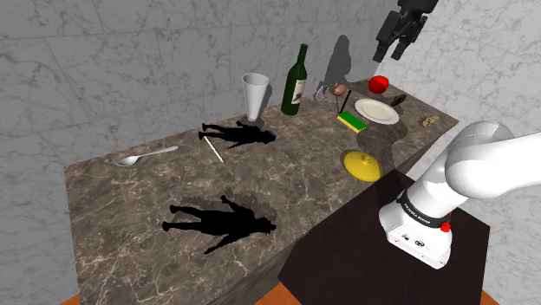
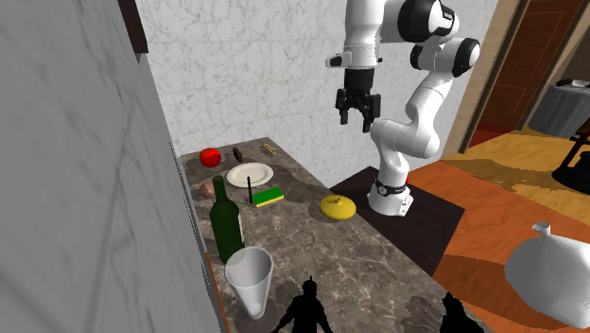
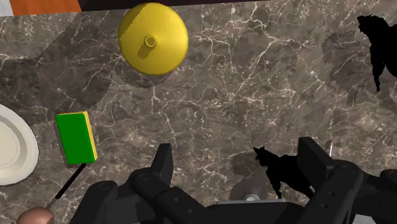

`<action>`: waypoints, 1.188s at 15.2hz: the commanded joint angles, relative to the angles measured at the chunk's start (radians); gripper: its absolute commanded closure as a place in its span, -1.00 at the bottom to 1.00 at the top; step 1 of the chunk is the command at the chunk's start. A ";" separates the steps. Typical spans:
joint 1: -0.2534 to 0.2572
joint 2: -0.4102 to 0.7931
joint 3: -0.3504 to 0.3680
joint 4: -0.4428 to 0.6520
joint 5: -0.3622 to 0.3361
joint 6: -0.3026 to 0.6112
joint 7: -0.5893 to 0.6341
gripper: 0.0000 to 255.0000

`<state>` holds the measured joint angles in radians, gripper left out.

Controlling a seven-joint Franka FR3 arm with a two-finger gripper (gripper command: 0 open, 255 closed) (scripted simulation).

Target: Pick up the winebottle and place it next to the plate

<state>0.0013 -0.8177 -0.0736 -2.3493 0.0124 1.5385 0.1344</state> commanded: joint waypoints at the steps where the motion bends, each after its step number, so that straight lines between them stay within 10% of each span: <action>1: 0.000 0.000 0.000 0.000 0.000 0.000 0.000 -1.00; 18: -0.016 0.598 -0.124 0.314 -0.025 0.321 -0.132 -1.00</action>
<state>-0.0136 -0.2547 -0.1919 -2.0538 -0.0158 1.8398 0.0099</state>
